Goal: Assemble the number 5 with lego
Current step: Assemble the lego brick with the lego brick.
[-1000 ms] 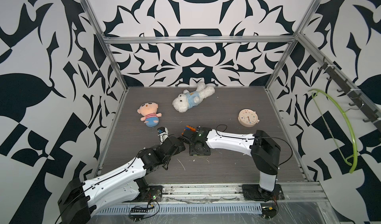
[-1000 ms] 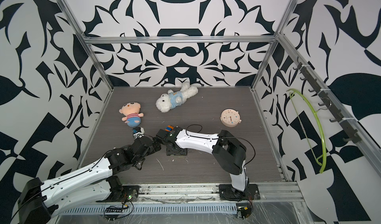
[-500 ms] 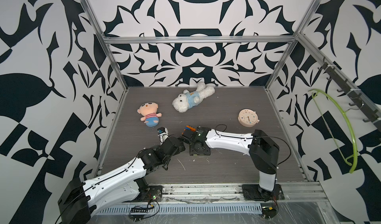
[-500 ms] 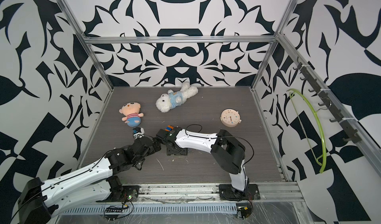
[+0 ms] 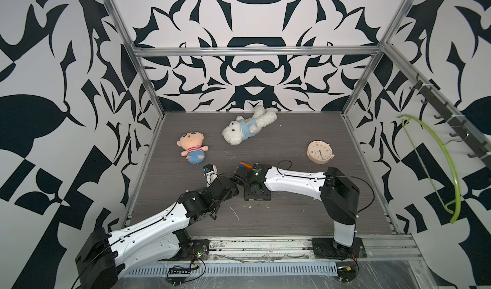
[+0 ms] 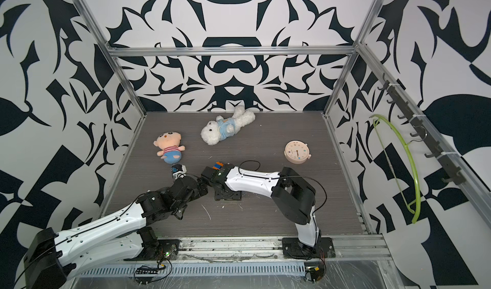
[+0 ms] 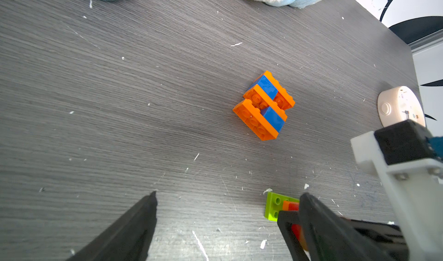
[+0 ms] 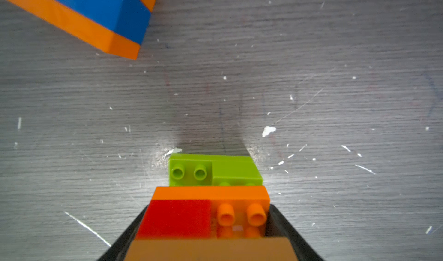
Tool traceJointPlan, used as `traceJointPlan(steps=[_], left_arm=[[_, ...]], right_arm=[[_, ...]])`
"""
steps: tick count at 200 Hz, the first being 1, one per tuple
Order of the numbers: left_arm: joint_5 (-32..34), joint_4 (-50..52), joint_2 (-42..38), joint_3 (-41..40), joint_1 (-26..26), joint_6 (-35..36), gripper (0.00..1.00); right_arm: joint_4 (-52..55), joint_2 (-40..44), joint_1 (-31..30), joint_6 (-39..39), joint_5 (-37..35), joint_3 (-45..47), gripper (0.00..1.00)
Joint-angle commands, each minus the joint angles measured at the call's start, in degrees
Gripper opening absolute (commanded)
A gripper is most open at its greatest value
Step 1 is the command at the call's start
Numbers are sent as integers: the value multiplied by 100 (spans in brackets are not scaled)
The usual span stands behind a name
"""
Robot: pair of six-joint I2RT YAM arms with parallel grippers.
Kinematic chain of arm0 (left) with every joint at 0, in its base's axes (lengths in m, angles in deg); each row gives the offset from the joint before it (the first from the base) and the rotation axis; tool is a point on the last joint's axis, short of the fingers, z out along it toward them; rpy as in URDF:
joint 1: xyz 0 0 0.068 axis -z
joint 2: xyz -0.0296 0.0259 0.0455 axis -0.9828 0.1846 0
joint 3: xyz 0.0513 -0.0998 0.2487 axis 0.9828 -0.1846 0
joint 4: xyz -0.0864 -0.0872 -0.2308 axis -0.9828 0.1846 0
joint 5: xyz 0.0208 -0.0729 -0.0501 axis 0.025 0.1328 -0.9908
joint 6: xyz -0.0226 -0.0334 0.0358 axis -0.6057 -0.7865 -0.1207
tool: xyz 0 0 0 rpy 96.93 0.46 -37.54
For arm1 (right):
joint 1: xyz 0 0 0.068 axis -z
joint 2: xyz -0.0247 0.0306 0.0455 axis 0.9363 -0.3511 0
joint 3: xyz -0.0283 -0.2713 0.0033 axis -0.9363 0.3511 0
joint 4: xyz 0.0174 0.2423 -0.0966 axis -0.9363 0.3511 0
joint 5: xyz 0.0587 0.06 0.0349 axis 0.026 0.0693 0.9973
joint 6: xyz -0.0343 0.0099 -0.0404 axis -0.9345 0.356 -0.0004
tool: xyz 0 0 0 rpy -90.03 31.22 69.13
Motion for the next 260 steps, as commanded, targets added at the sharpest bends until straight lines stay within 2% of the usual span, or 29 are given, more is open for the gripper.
traceJointPlan(steps=[1,99,260], left_arm=[[-22,20,34,-19,-32,13,99],[10,30,-54,-82,-32,4,99],[-31,4,78,7,-32,13,99]], right_arm=[[205,-148,21,166,-88,-128,64],[166,-267,24,120,25,-122,61],[-194,-260,105,6,319,378,60]])
